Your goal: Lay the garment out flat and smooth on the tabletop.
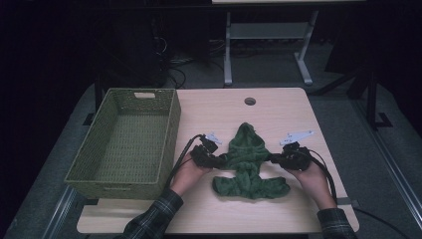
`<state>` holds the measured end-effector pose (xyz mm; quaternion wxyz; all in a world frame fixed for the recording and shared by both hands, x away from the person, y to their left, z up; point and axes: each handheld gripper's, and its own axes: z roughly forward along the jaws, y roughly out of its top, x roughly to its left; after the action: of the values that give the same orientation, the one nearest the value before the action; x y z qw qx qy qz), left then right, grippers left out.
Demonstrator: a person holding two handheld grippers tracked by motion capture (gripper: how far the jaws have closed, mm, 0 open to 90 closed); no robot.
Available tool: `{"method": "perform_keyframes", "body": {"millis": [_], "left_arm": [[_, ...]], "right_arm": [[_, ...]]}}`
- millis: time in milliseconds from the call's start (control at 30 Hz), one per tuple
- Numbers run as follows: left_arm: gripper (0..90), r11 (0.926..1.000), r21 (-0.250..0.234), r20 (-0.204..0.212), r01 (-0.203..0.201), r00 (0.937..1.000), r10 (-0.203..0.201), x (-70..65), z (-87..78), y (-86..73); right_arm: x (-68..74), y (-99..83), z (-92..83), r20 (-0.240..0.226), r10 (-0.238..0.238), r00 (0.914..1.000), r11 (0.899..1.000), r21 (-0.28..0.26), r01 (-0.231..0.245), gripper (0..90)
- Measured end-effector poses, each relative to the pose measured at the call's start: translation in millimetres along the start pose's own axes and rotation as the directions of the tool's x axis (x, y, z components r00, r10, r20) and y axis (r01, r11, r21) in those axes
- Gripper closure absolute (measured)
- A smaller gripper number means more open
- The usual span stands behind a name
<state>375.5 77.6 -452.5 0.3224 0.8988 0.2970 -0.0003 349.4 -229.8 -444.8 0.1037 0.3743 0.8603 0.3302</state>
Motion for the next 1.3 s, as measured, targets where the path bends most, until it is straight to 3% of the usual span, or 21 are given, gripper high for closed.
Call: {"method": "perform_keyframes", "body": {"millis": [133, 233, 333, 467, 667, 833, 1033, 1300], "left_arm": [[78.5, 1.0000, -0.004, -0.003, -0.002, 1.0000, 0.002, -0.4, 0.2, 0.4], [61.8, 0.9998, -0.005, 0.019, 0.017, 0.9997, -0.017, 1.2, -4.4, 2.1], [50.8, 0.9996, -0.026, 0.040, 0.013, 0.9991, -0.012, 0.8, -13.8, 6.8], [49.0, 0.9975, -0.070, 0.041, 0.001, 0.9992, 0.002, -1.5, -27.7, 16.3], [51.7, 0.9922, -0.124, 0.000, -0.007, 1.0000, 0.007, 4.6, -37.3, 36.1], [53.3, 0.9909, -0.135, -0.028, -0.004, 0.9996, 0.000, 19.4, -26.5, 52.9], [52.9, 0.9922, -0.125, -0.033, 0.007, 0.9994, -0.011, 36.4, -1.4, 65.8], [48.1, 0.9983, -0.058, -0.055, 0.004, 0.9984, -0.007, 47.0, 28.3, 66.6]], "right_arm": [[-2.6, -4.4, 3.1, 0.004, 0.006, 1.0000, 1.000, 0.021, -0.006, 80.7], [-3.5, -5.3, -0.6, 0.004, 0.016, 0.9999, 1.000, 0.006, -0.016, 68.2], [-5.0, -5.1, -12.1, -0.009, 0.026, 0.9996, 0.999, -0.037, -0.027, 63.6], [-7.9, -1.3, -30.3, -0.024, 0.046, 0.9986, 0.995, -0.088, -0.048, 62.6], [-8.8, 20.7, -39.1, -0.010, 0.023, 0.9997, 0.992, -0.127, -0.024, 62.0], [-14.8, 44.0, -27.6, -0.027, 0.023, 0.9994, 0.993, -0.115, -0.026, 62.1], [-19.5, 61.7, -7.5, -0.032, 0.023, 0.9992, 0.994, -0.108, -0.026, 62.1], [-27.5, 68.6, 21.6, -0.048, 0.054, 0.9974, 0.997, -0.057, -0.057, 61.3]]}}
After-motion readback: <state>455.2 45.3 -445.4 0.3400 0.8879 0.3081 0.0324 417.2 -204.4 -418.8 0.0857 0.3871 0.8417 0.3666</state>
